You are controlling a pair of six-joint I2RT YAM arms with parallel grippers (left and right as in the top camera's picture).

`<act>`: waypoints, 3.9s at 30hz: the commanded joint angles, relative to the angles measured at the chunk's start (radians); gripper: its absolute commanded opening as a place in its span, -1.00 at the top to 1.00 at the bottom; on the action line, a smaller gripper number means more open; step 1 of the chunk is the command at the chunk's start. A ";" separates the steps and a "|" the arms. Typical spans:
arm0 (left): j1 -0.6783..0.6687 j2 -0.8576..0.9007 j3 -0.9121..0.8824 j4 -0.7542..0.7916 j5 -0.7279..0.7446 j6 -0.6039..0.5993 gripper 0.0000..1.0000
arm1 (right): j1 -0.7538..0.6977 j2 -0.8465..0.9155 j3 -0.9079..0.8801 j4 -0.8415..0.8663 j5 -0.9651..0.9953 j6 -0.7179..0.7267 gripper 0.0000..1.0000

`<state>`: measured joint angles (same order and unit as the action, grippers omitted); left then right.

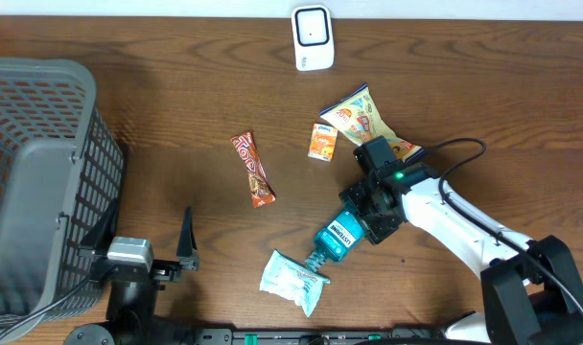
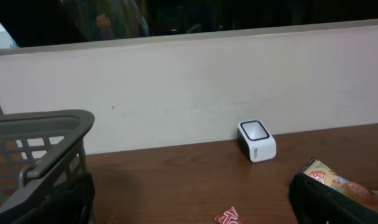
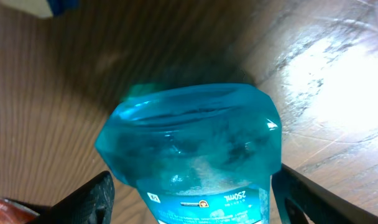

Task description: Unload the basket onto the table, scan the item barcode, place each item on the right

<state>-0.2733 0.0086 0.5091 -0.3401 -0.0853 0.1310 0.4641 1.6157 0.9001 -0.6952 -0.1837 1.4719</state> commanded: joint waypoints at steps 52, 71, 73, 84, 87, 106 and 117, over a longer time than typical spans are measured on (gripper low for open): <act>-0.005 -0.006 0.002 0.004 -0.010 -0.004 -1.00 | 0.262 -0.100 -0.251 0.222 0.050 -0.052 0.60; -0.005 -0.006 0.002 0.004 -0.010 -0.004 -1.00 | 0.212 -0.230 -0.161 0.101 0.057 -0.451 0.06; -0.005 -0.006 0.002 0.004 -0.010 -0.004 -1.00 | 0.212 -0.230 -0.161 0.099 0.056 -0.448 -0.08; -0.005 -0.006 0.002 0.004 -0.010 -0.004 -1.00 | 0.327 -0.230 -0.184 0.075 0.160 -0.132 -0.42; -0.005 -0.006 0.002 0.004 -0.010 -0.004 -1.00 | 0.380 -0.230 -0.198 0.080 0.224 -0.029 -0.54; -0.005 -0.006 0.002 0.004 -0.010 -0.004 -1.00 | 0.431 -0.187 -0.439 0.527 0.388 0.136 0.15; -0.016 -0.006 0.002 0.004 -0.010 -0.004 -0.99 | 0.395 -0.254 -0.423 0.513 0.372 -0.033 0.98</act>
<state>-0.2848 0.0086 0.5091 -0.3397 -0.0853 0.1310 0.8845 1.3437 0.5194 -0.1154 0.1757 1.5253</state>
